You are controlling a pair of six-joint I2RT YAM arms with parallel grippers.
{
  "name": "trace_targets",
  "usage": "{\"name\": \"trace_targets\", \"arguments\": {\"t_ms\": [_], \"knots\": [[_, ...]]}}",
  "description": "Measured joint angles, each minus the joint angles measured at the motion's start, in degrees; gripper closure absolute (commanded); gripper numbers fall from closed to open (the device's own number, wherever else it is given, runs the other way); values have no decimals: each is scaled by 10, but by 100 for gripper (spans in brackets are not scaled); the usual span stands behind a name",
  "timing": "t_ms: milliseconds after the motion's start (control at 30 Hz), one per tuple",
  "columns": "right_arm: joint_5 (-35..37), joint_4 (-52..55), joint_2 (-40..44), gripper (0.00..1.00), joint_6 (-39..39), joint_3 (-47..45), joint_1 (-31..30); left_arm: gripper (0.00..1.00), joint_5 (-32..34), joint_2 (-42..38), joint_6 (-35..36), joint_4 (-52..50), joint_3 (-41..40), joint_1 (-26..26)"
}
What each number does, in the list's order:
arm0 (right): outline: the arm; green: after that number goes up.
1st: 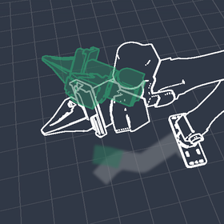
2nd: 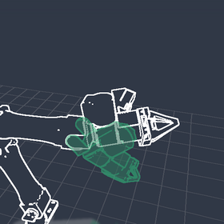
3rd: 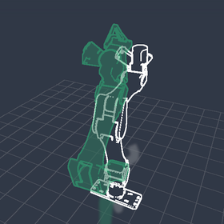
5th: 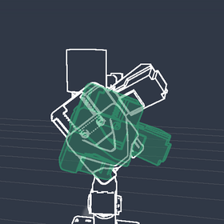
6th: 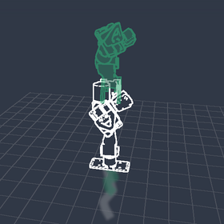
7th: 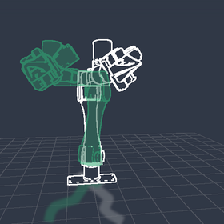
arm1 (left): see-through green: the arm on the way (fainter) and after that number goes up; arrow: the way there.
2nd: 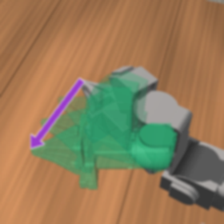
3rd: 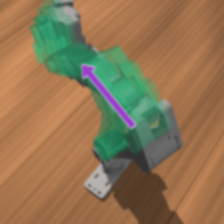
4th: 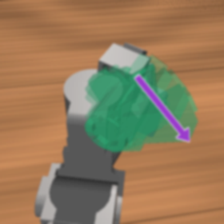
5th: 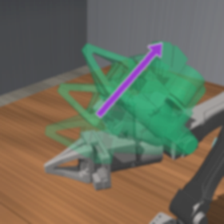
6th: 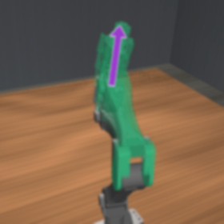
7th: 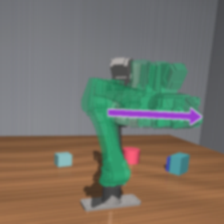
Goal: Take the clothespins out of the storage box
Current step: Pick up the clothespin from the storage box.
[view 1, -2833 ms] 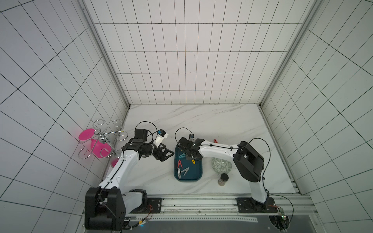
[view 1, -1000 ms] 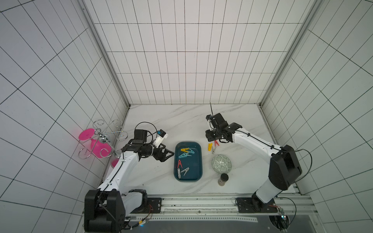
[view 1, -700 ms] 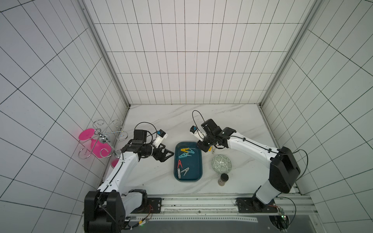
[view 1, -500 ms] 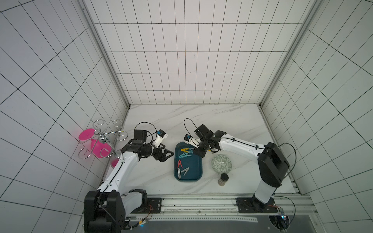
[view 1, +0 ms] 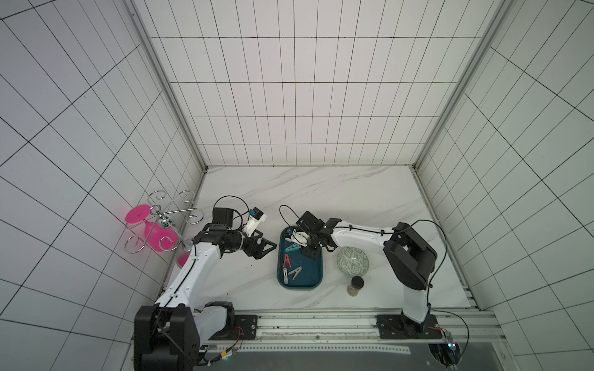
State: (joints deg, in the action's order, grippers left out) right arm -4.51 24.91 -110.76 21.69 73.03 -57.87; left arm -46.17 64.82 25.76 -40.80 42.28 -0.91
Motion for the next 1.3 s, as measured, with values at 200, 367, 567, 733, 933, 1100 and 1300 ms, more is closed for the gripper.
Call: {"name": "trace_targets", "arguments": {"t_ms": [200,367,567,733,933,1100,1300], "knots": [[15,-9,-14,73,2,10,-3,5,0,0,0,-2,0,2],[21,-12,-19,84,3,13,-7,5,0,0,0,-2,0,2],[23,-11,-17,90,-2,13,-8,5,0,0,0,-2,0,2],[23,-6,10,90,-12,11,-8,5,0,0,0,-2,0,2],[23,-6,87,90,-39,6,-6,5,0,0,0,-2,0,2],[13,-9,124,90,-97,2,15,5,0,0,0,-2,0,2],[12,-25,144,90,-199,-20,82,5,0,0,0,-1,-1,2]]}}
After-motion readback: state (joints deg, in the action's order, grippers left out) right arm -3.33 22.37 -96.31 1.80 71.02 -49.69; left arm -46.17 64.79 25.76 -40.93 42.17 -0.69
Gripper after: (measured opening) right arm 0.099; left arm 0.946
